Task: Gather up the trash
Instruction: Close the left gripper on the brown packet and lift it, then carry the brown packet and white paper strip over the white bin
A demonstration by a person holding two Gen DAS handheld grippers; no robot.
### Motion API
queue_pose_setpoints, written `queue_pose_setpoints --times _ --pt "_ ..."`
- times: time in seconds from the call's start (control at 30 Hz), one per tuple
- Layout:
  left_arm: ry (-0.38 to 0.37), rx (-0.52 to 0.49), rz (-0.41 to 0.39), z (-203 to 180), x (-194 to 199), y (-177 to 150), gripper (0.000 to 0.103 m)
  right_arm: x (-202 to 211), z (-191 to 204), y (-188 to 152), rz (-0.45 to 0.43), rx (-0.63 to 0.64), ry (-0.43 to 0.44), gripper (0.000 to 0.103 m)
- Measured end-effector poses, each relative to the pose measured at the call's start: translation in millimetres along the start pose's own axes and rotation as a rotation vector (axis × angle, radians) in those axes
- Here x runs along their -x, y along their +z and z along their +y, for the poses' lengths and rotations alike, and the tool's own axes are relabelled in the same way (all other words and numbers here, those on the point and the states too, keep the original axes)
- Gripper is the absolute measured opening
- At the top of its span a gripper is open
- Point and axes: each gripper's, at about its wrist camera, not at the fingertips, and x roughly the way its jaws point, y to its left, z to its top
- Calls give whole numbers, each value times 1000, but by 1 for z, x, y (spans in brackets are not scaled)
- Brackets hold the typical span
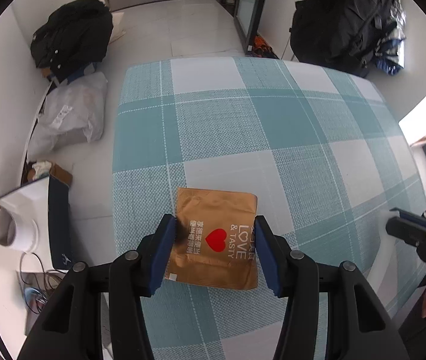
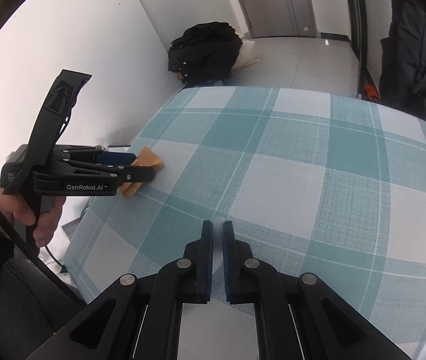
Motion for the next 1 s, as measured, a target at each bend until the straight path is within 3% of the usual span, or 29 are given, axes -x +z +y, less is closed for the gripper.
queue_pose_setpoints --times 0.37,0.67,1.0 --pt "-58 35 -106 -20 32 -3 48 21 -3 -4 -53 -19 -19 5" --pt "-46 5 -220 -50 68 5 48 47 -11 -8 -109 -48 -20 5" --pt "-35 9 -317 -98 102 -1 48 113 -24 0 -249 -58 -35 5"
